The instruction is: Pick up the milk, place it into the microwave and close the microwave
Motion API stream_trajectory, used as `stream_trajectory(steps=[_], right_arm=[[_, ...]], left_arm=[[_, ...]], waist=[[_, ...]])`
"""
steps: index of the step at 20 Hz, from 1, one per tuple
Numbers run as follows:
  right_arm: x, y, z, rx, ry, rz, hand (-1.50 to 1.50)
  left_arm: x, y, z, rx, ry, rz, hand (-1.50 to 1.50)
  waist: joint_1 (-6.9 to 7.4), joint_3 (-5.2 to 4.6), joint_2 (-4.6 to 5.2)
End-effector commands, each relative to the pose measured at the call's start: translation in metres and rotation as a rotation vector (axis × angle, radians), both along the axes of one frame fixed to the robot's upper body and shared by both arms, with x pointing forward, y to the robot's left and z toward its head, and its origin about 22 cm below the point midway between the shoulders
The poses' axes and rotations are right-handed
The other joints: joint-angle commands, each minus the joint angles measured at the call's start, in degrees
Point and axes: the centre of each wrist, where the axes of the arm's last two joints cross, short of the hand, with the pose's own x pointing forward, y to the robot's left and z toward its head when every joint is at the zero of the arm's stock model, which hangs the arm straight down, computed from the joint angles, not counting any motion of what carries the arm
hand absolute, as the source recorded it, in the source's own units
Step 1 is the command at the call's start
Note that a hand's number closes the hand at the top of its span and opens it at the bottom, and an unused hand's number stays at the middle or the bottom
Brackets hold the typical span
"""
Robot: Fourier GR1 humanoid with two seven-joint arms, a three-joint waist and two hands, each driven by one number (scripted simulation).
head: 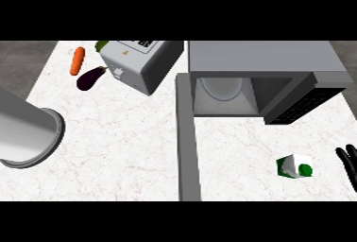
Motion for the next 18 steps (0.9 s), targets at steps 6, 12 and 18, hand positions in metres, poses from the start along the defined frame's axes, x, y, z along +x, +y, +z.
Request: stream_trajectory(steps=[6, 12, 18], right_arm=[[0.02, -0.018, -0.057, 0.024, 0.043, -0.059, -1.5], [0.038, -0.016, -0.094, -0.005, 0.108, -0.119, -1.5], [0.04, -0.057, -0.118, -0.001, 0.128, -0.19, -1.5]], left_arm=[[-0.017, 0.029, 0.003, 0.003, -0.011, 0.006, -1.5], [-0.028, 0.02, 0.003, 0.012, 0.009, -0.006, -1.5], [-0.034, 0.03, 0.008, 0.009, 0.016, -0.012, -1.5]], waist=[[0.15, 0.01, 0.06], [0.31, 0.02, 0.12], [0.21, 0.02, 0.09]])
